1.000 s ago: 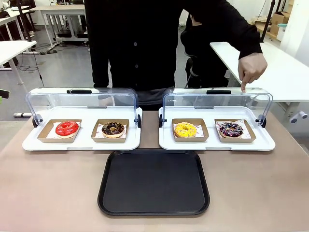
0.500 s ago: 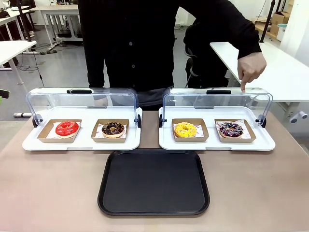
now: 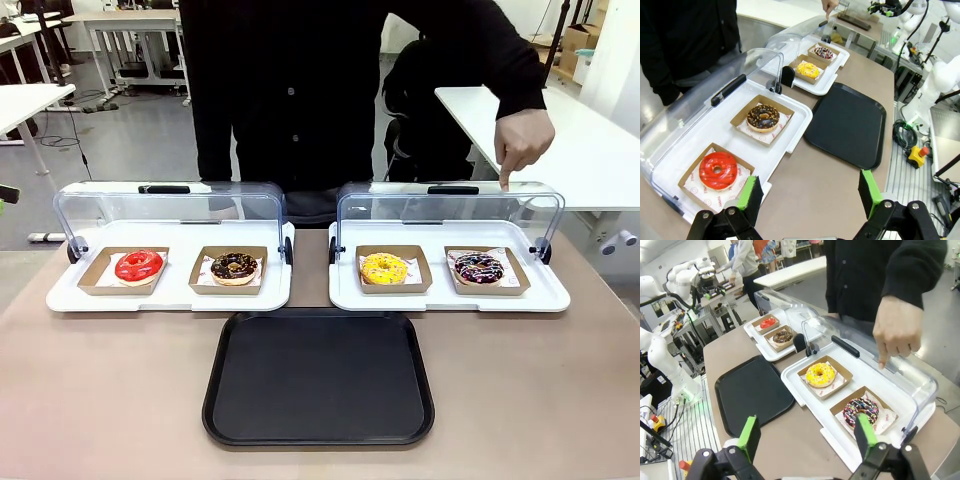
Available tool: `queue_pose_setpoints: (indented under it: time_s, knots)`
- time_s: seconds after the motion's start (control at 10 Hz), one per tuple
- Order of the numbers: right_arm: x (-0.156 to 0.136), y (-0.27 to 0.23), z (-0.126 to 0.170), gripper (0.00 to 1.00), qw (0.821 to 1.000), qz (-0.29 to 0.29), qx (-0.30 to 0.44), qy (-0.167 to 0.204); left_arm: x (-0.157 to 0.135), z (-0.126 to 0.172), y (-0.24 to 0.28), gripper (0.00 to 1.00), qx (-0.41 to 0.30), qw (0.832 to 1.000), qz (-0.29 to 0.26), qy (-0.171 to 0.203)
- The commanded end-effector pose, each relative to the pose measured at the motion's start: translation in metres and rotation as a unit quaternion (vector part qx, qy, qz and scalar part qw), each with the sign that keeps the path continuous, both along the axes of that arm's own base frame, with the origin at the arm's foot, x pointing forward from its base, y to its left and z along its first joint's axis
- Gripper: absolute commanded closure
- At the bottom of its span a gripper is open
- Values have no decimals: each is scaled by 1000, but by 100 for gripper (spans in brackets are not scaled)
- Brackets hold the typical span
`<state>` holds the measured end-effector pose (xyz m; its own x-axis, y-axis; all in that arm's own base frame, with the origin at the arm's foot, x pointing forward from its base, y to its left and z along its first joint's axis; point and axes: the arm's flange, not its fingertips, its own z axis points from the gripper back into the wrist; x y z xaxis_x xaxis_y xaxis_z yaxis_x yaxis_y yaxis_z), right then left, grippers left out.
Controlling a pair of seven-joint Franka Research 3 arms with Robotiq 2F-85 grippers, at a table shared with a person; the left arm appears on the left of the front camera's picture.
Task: Move the fourth donut from the left to the tray.
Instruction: Pick up the Paper togo box containing the Donut indicated by the person and place it on the Handle tray.
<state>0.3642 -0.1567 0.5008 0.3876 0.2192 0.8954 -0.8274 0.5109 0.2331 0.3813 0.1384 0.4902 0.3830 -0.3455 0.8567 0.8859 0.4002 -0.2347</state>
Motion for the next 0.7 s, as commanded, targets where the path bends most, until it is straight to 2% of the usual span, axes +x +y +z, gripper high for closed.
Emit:
queue_pose_setpoints:
  time_s: [0.0,0.3,0.6]
  knots:
    - [23,22,5,0,998,21,-66,14,1,1,1,0,-8,1000,-3,-7]
    - [51,63,-10,0,979,71,-187,33,1,1,1,0,-8,1000,-3,-7]
    - [61,102,-37,0,937,118,-329,1,1,1,1,0,-8,1000,-3,-7]
